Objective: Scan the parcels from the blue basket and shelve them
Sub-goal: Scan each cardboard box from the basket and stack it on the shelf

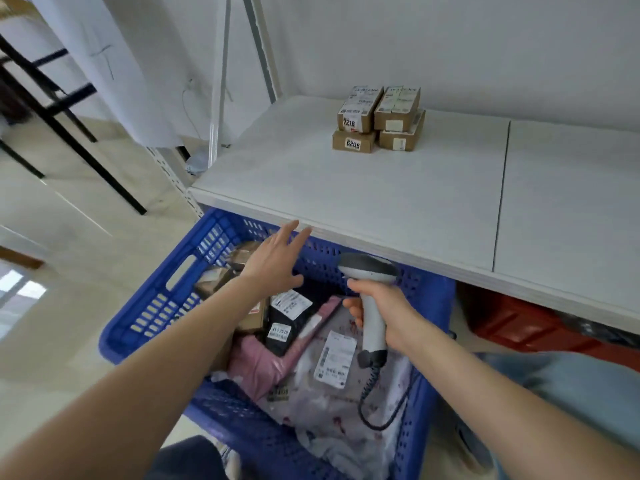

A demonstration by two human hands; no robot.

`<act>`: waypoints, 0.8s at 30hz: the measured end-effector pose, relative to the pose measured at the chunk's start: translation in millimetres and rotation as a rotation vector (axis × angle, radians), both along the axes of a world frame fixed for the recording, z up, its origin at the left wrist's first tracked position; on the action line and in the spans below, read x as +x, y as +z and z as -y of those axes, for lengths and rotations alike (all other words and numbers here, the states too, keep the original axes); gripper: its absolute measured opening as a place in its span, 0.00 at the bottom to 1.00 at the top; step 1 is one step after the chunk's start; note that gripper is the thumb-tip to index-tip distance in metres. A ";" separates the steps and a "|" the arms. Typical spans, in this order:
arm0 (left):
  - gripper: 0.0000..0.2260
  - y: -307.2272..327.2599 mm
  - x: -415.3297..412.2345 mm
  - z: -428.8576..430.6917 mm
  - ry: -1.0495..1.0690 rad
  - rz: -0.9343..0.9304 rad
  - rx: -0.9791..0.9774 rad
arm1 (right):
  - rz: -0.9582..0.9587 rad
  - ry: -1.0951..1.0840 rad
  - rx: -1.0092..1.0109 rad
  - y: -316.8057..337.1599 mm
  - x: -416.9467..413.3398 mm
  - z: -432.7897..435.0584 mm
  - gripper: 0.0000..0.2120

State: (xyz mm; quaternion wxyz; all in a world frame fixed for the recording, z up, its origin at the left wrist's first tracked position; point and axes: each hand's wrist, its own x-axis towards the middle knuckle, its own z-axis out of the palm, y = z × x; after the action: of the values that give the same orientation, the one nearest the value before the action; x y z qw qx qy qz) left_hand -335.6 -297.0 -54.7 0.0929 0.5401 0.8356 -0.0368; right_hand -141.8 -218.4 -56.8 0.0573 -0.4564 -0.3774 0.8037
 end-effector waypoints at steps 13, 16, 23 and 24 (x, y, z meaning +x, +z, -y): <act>0.36 -127.8 -48.7 71.2 0.368 0.197 -0.138 | 0.152 -0.046 -0.135 -85.3 -67.1 42.3 0.05; 0.31 -144.4 -79.4 53.2 0.449 0.195 -0.057 | 0.186 -0.007 -0.167 -107.5 -100.4 40.1 0.07; 0.31 -171.1 -137.7 10.7 0.595 0.176 0.001 | 0.287 0.056 -0.218 -156.8 -139.8 30.6 0.06; 0.30 -175.1 -144.9 4.1 0.610 0.171 -0.002 | 0.281 0.051 -0.224 -161.2 -142.4 29.1 0.06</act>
State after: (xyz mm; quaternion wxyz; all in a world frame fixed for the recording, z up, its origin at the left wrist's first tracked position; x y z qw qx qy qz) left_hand -480.5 -301.1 -229.9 0.1702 0.2654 0.9482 0.0377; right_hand -284.2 -247.5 -218.0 -0.0676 -0.5580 -0.3015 0.7702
